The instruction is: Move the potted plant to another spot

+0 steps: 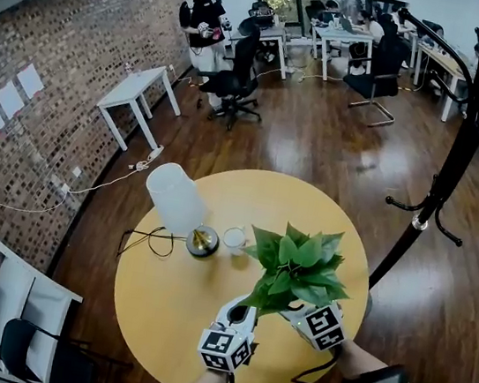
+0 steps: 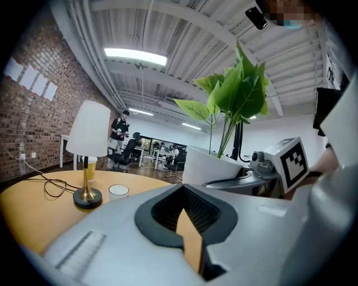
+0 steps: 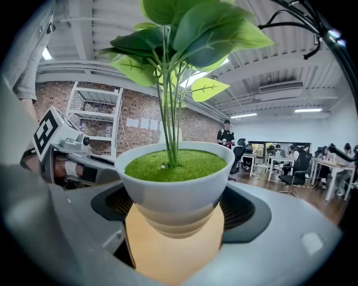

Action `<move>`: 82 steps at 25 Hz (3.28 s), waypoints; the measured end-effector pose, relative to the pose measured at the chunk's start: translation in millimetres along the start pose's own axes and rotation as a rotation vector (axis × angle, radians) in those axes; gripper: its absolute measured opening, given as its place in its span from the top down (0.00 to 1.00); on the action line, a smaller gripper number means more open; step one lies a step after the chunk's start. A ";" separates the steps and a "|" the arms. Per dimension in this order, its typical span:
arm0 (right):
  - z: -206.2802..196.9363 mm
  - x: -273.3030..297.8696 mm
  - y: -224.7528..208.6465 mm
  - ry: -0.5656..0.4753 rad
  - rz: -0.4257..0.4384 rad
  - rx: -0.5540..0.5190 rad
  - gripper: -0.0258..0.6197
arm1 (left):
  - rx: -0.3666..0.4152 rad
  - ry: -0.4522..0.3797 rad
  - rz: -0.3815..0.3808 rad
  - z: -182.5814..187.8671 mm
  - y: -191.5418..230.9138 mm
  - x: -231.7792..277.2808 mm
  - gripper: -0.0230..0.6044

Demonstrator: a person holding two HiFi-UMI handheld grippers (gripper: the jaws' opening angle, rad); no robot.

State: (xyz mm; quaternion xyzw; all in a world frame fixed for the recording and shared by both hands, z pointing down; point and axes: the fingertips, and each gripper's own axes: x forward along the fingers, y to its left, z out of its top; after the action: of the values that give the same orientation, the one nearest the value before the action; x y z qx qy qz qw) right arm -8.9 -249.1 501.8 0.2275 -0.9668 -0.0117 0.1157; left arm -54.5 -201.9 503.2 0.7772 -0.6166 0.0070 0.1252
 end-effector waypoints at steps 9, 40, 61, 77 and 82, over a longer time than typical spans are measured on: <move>11.9 7.5 39.9 -0.002 0.099 -0.003 0.20 | -0.017 -0.020 0.108 7.3 12.0 -40.3 0.96; 77.2 142.9 237.1 0.047 -0.099 -0.003 0.20 | -0.011 -0.014 -0.101 40.5 204.8 -192.3 0.96; 46.7 174.9 224.6 0.045 -0.007 0.026 0.20 | -0.001 0.023 -0.002 20.4 222.3 -170.0 0.96; -2.1 265.5 242.9 0.112 -0.171 0.107 0.20 | 0.017 0.124 -0.173 -16.8 318.3 -145.7 0.96; -20.0 281.0 234.5 0.129 -0.195 0.128 0.20 | 0.011 0.149 -0.176 -33.6 335.3 -134.1 0.96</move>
State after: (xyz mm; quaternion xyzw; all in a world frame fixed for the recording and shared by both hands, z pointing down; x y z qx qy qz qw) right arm -351.3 -162.7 600.3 0.3274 -0.9295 0.0534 0.1613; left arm -403.8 -136.6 575.9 0.8263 -0.5349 0.0573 0.1667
